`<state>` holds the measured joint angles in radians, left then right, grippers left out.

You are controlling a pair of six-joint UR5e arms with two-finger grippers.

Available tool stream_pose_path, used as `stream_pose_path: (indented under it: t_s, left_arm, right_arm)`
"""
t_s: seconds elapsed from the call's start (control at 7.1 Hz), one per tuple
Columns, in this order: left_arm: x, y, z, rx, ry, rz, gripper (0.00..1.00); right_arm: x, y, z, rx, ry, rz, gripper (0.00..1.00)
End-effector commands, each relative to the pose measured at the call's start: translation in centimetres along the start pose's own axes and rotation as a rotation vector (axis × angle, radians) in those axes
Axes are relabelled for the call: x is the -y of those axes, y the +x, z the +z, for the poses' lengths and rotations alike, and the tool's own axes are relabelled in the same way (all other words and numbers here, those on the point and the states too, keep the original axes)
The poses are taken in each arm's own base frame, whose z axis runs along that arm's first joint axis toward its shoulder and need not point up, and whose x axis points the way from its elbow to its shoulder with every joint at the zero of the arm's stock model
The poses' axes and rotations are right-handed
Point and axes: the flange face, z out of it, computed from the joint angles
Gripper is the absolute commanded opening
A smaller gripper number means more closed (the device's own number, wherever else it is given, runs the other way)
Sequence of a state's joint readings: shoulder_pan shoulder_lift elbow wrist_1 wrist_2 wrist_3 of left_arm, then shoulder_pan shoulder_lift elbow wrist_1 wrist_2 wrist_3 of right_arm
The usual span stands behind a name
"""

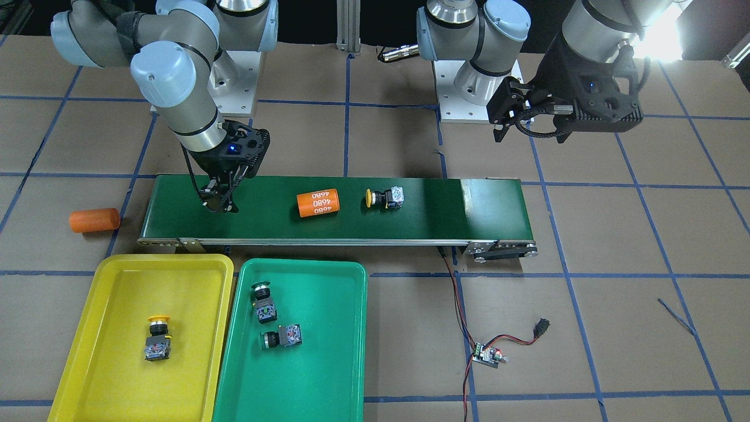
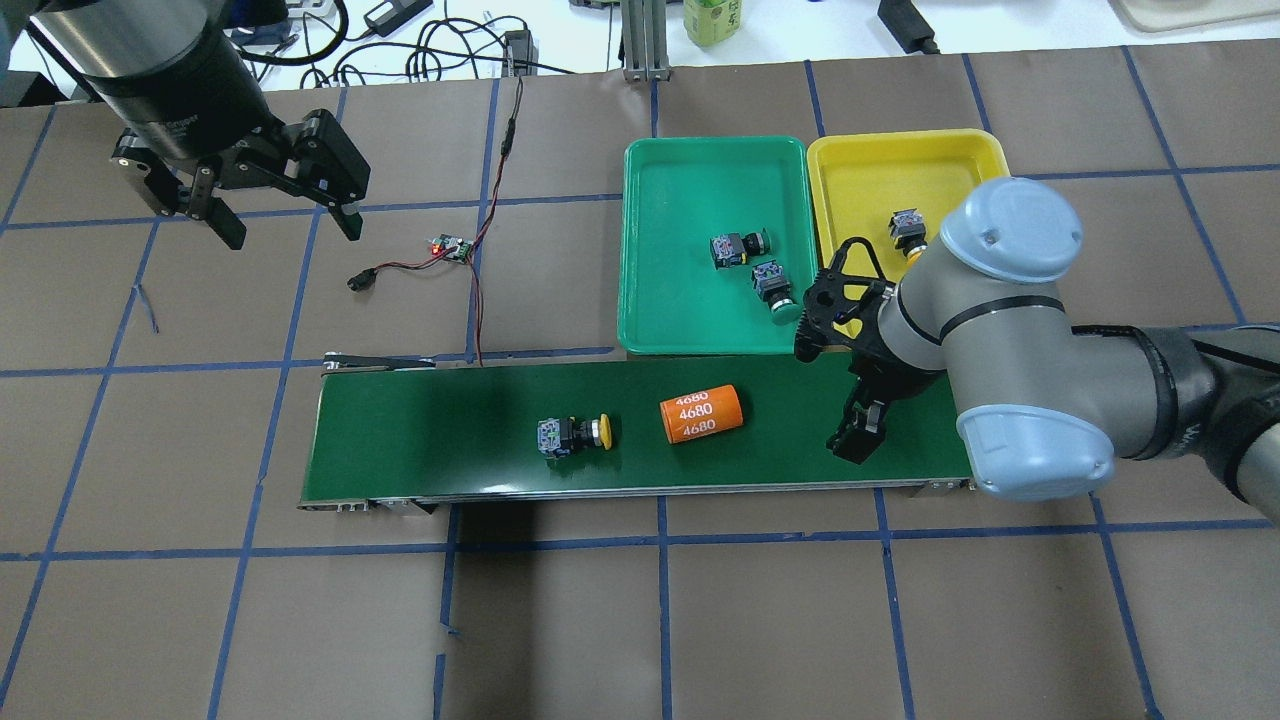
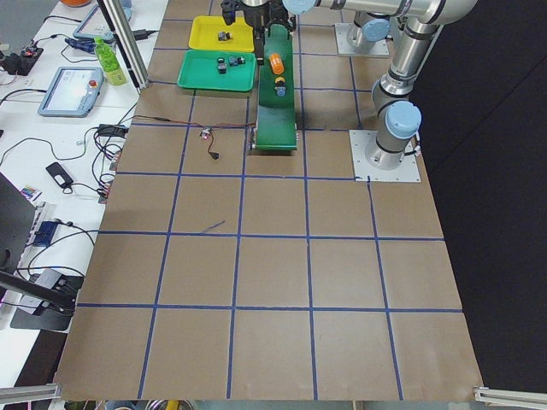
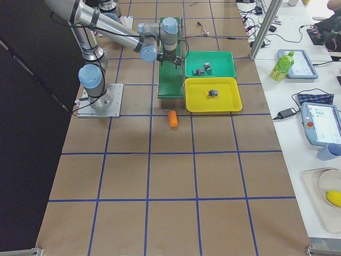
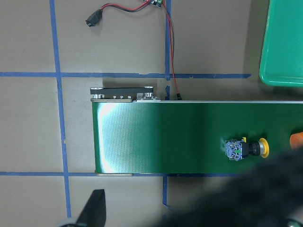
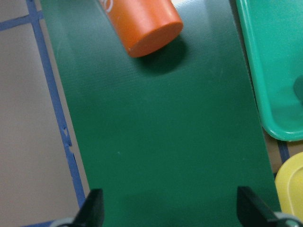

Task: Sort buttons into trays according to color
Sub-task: 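Move the right gripper back down over the belt end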

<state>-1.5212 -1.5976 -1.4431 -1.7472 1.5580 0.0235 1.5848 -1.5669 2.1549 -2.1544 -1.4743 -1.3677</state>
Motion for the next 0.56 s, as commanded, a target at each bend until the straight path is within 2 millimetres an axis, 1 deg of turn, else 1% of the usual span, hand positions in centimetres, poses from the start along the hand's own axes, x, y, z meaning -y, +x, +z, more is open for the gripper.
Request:
stream_pose_path:
  t_s: [0.0,0.14,0.28,0.42]
  left_arm:
    - [0.1,0.0,0.2,-0.003,-0.004,0.000,1.00]
    - [0.1,0.1,0.1,-0.004,-0.003,0.000,1.00]
    - [0.0,0.0,-0.2,-0.001,0.005,0.000,1.00]
    - [0.0,0.1,-0.1,-0.002,0.002,-0.001,1.00]
  right_arm:
    - [-1.0,0.2,0.1,-0.019,-0.108,-0.077,1.00]
    - [-1.0,0.5,0.4,-0.012,-0.111,-0.083,1.00]
    - [-1.0,0.4,1.3,0.007,-0.107,-0.081,1.00]
    - [-0.5,0.2,1.2,0.007,-0.092,-0.090,1.00]
